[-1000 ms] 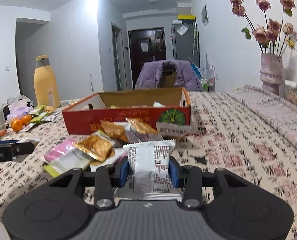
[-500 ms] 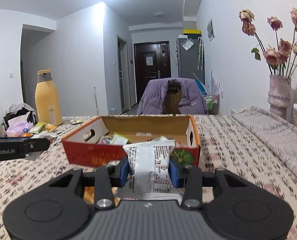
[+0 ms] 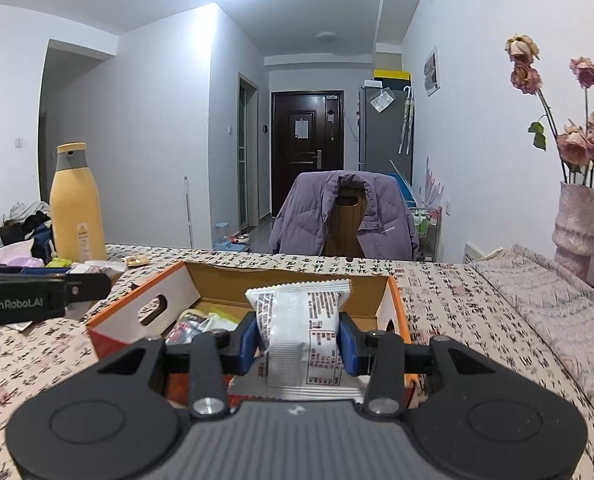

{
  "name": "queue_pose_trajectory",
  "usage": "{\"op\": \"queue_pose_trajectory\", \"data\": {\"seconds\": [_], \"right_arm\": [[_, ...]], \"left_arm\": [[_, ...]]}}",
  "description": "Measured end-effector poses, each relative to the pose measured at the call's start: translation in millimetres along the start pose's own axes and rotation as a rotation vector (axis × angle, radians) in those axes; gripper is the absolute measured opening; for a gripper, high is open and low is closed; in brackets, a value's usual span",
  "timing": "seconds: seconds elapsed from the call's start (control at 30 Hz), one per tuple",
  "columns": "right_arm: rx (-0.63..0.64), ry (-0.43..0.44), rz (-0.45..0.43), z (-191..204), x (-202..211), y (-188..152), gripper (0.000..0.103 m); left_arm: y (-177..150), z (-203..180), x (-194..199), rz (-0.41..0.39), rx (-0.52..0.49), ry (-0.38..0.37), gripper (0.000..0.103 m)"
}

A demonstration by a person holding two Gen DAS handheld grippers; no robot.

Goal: Organize snacks
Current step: 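Lift both white sachets toward the orange box, then lower both sachets into the orange box and open both grippers, then withdraw both grippers from the box back to the snack pile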

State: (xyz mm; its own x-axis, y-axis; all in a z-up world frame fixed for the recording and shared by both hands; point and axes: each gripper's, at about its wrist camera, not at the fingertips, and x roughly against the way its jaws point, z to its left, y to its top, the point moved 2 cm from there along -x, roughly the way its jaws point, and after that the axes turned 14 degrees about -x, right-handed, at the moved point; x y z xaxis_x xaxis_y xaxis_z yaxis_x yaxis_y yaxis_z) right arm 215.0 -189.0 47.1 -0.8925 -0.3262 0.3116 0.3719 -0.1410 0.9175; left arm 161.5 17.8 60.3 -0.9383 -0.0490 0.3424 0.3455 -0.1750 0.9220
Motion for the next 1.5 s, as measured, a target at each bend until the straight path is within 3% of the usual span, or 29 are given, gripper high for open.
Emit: {"op": "queue_pose_trajectory", "data": {"seconds": [0.37, 0.77, 0.83, 0.87, 0.9, 0.93, 0.97, 1.5], "right_arm": [[-0.032, -0.034, 0.078, -2, -73, 13, 0.040], [-0.041, -0.059, 0.157, -16, -96, -11, 0.042], [-0.039, -0.060, 0.154, -16, -94, -12, 0.052], [-0.041, -0.064, 0.144, -17, -92, -12, 0.069], [-0.045, -0.068, 0.134, -18, -91, -12, 0.090], [-0.048, -0.073, 0.121, -19, -89, -12, 0.097], [-0.053, -0.077, 0.109, -20, -86, -11, 0.103], [-0.055, -0.093, 0.088, -22, -80, 0, 0.103]], "left_arm": [[17, 8, -57, 0.020, 0.031, 0.034, 0.043], [-17, 8, -98, 0.103, 0.015, 0.030, 0.045], [-19, 10, -96, 0.095, 0.020, 0.028, 0.054], [-19, 11, -95, 0.086, 0.030, 0.021, 0.060], [-20, 13, -92, 0.074, 0.045, 0.015, 0.078], [-20, 14, -90, 0.060, 0.058, 0.015, 0.095], [-19, 16, -88, 0.042, 0.067, 0.024, 0.101], [2, 16, -62, -0.024, 0.079, 0.073, 0.103]]}}
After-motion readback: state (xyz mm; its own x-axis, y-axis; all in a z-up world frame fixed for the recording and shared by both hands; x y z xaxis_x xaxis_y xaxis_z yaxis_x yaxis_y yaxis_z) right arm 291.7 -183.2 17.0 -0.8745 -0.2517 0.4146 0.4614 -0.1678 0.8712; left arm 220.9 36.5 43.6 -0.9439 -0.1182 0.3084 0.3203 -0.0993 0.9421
